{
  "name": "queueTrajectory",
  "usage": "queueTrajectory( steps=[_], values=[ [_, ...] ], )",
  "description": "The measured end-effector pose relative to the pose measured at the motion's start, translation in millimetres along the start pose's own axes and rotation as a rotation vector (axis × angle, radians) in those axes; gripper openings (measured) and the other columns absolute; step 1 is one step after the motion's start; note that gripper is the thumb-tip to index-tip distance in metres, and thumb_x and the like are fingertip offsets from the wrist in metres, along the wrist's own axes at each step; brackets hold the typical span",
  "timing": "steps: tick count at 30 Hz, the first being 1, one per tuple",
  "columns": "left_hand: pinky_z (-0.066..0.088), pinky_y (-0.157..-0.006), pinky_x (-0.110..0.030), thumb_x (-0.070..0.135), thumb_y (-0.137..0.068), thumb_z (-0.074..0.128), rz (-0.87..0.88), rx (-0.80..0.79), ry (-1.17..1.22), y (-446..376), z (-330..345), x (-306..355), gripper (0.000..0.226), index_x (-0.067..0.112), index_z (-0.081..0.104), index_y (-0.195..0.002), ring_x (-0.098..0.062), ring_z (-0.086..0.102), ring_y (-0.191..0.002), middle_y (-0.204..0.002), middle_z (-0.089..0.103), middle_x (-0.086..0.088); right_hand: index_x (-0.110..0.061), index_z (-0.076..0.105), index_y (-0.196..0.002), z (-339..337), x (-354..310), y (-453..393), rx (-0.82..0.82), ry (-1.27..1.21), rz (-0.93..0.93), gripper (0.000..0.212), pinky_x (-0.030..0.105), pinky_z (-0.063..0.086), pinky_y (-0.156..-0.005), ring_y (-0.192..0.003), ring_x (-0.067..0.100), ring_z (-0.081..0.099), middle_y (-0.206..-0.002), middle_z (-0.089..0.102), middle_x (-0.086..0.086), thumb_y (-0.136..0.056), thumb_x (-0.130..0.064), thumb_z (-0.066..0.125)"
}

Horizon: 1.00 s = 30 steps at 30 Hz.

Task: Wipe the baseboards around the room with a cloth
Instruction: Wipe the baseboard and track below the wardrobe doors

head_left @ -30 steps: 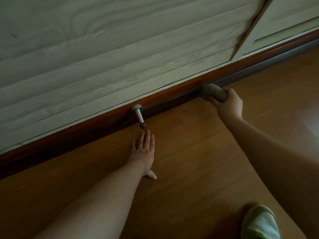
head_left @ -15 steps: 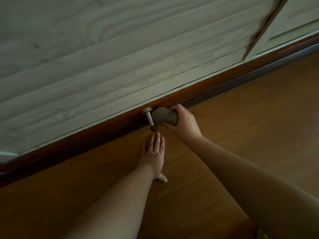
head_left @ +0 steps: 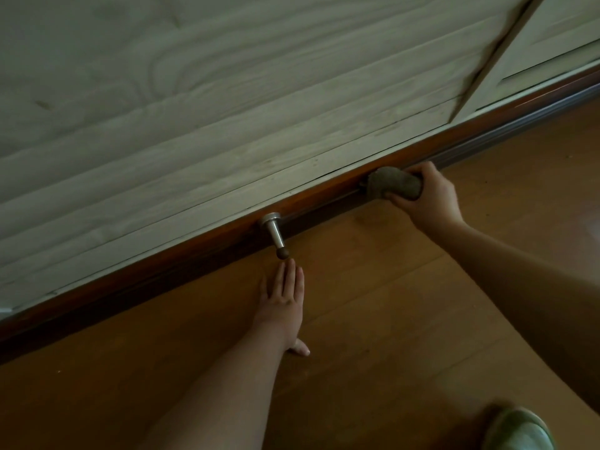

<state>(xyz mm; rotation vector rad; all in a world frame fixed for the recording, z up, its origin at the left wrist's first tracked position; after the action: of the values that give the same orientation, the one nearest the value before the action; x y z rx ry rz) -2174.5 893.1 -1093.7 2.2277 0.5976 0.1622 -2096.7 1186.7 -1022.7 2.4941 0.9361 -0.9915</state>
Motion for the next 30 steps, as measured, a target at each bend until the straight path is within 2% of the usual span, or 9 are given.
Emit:
queueTrajectory(
  steps=[9,13,16,20,26,30],
  values=[
    [-0.003,-0.122,-0.057,0.070,-0.068,0.074,-0.029,-0.017,-0.045,-3.0,1.0,0.5,0.148,0.006,-0.042,-0.136,-0.038,-0.034,-0.142,-0.149,-0.045,-0.019,-0.017,0.053,-0.121,-53.6,46.8,-34.7,0.093,0.004,0.134,0.048,0.026,0.046,-0.084,-0.105,0.011,0.054,-0.114,0.055,-0.004,-0.081,-0.028,0.079],
    [-0.002,-0.122,-0.057,0.071,-0.068,0.074,-0.033,-0.024,-0.055,-3.7,1.4,0.1,0.149,0.006,-0.041,-0.136,-0.039,-0.034,-0.141,-0.149,-0.045,-0.020,-0.016,0.049,-0.124,-67.9,63.9,-25.6,0.255,-0.121,0.355,0.051,0.035,0.053,-0.091,-0.106,0.014,0.057,-0.118,0.056,0.000,-0.084,-0.031,0.075],
    [-0.001,-0.121,-0.058,0.072,-0.068,0.072,-0.023,-0.035,-0.078,-5.2,1.0,1.2,0.149,0.004,-0.041,-0.136,-0.040,-0.035,-0.140,-0.148,-0.045,-0.022,-0.017,0.050,-0.119,-52.7,61.2,-3.6,0.120,0.032,0.268,0.047,0.028,0.048,-0.079,-0.100,0.012,0.054,-0.112,0.054,-0.002,-0.083,-0.031,0.076],
    [-0.002,-0.121,-0.058,0.073,-0.067,0.073,-0.025,-0.040,-0.074,-5.0,1.1,1.1,0.150,0.003,-0.039,-0.138,-0.040,-0.035,-0.140,-0.149,-0.044,-0.022,-0.026,0.047,-0.108,0.7,39.0,40.4,-0.084,0.058,0.170,0.042,0.013,0.039,-0.066,-0.091,0.008,0.055,-0.103,0.053,-0.009,-0.081,-0.033,0.079],
    [-0.002,-0.121,-0.059,0.073,-0.069,0.072,-0.037,-0.049,-0.080,-5.9,-0.4,2.6,0.148,0.002,-0.041,-0.133,-0.040,-0.033,-0.143,-0.152,-0.041,-0.023,-0.029,0.049,-0.113,90.7,-22.5,86.8,-0.282,-0.091,0.063,0.044,0.024,0.052,-0.084,-0.100,0.005,0.057,-0.110,0.056,-0.011,-0.080,-0.034,0.078],
    [-0.001,-0.122,-0.058,0.072,-0.070,0.072,-0.015,-0.035,-0.055,-3.4,-0.7,0.3,0.147,0.003,-0.038,-0.139,-0.039,-0.028,-0.146,-0.156,-0.035,-0.021,-0.022,0.052,-0.117,119.9,-41.1,82.2,-0.308,-0.109,0.034,0.047,0.024,0.052,-0.086,-0.103,0.008,0.056,-0.113,0.057,-0.006,-0.080,-0.035,0.079]
  ],
)
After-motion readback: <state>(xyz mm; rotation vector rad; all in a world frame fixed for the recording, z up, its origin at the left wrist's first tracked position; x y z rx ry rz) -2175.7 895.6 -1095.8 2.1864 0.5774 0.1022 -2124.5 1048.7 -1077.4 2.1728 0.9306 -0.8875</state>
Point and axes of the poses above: each hand's wrist, its own y-axis away from the middle knuckle, its own z-axis out of the palm, x = y × z, the point moved 3 cm from there along -y, towards the middle knuckle
